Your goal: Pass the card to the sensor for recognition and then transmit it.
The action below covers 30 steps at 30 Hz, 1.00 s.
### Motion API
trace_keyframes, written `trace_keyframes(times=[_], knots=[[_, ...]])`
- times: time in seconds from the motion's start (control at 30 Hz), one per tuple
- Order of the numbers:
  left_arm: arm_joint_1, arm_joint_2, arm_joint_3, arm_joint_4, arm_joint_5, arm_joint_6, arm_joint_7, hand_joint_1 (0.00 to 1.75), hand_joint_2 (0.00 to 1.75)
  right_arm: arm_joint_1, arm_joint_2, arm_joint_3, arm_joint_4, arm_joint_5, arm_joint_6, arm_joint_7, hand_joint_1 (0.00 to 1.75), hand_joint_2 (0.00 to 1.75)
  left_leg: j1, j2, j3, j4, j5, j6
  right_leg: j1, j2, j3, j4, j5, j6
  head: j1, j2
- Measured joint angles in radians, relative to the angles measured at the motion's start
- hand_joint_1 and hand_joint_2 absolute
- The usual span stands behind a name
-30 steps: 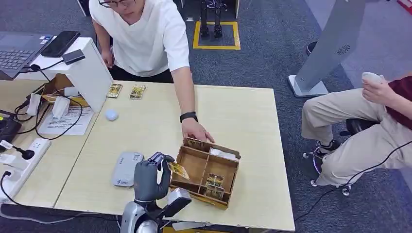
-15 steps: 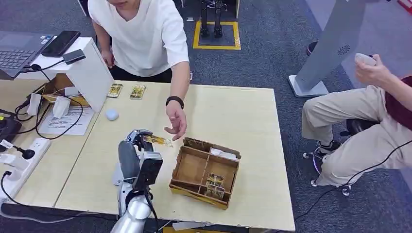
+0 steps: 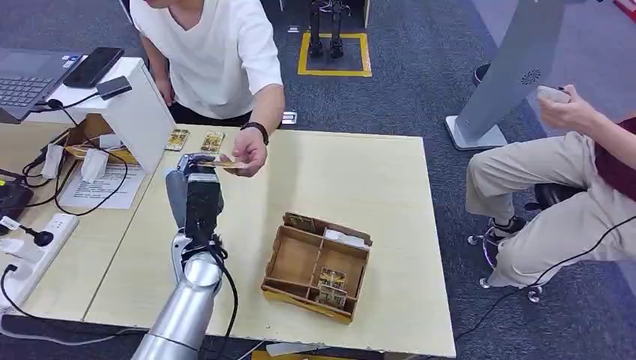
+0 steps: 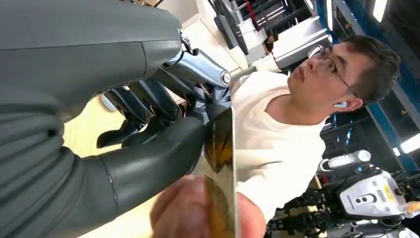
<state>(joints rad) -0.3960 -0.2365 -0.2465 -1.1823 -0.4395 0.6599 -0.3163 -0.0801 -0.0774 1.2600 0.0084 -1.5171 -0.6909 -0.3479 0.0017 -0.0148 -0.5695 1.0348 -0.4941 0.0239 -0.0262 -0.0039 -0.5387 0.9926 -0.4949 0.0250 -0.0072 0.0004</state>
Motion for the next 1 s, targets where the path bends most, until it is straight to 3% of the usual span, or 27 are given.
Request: trace_keyframes(times=[0.37,0.43,0.47,0.73,1.0], knots=[[-0.026,0.003,0.0,0.079,-0.002,0.03,-0.001,1.75,1.75,-0.006,0.0,0.01,0.0,0.0,0.0,0.008,0.0,1.75,0.0,0.0,0.0,0.0,0.0,0.0,0.0,0.0,0.0,0.0,0.0,0.0,0.0,0.0],[-0.028,0.004,0.0,0.087,-0.001,0.03,-0.001,0.09,1.75,-0.006,0.0,0.012,0.0,0.0,0.0,0.009,0.0,1.75,0.0,0.0,0.0,0.0,0.0,0.0,0.0,0.0,0.0,0.0,0.0,0.0,0.0,0.0],[-0.028,0.004,0.0,0.089,-0.001,0.031,0.0,0.0,1.75,-0.006,0.0,0.013,0.0,0.0,0.0,0.01,0.0,1.75,0.0,0.0,0.0,0.0,0.0,0.0,0.0,0.0,0.0,0.0,0.0,0.0,0.0,0.0],[-0.03,0.004,0.001,0.104,0.013,0.034,0.002,0.0,1.75,-0.006,-0.002,0.015,0.0,0.003,0.0,0.011,0.0,1.75,0.0,0.0,0.0,0.0,0.0,0.0,0.0,0.0,0.0,0.0,0.0,0.0,0.0,0.0],[0.002,0.0,0.015,0.065,-0.012,0.038,-0.066,0.0,1.75,0.001,-0.004,0.005,0.0,0.008,0.0,0.009,0.0,1.75,0.0,0.0,0.0,0.0,0.0,0.0,0.0,0.0,0.0,0.0,0.0,0.0,0.0,0.0]])
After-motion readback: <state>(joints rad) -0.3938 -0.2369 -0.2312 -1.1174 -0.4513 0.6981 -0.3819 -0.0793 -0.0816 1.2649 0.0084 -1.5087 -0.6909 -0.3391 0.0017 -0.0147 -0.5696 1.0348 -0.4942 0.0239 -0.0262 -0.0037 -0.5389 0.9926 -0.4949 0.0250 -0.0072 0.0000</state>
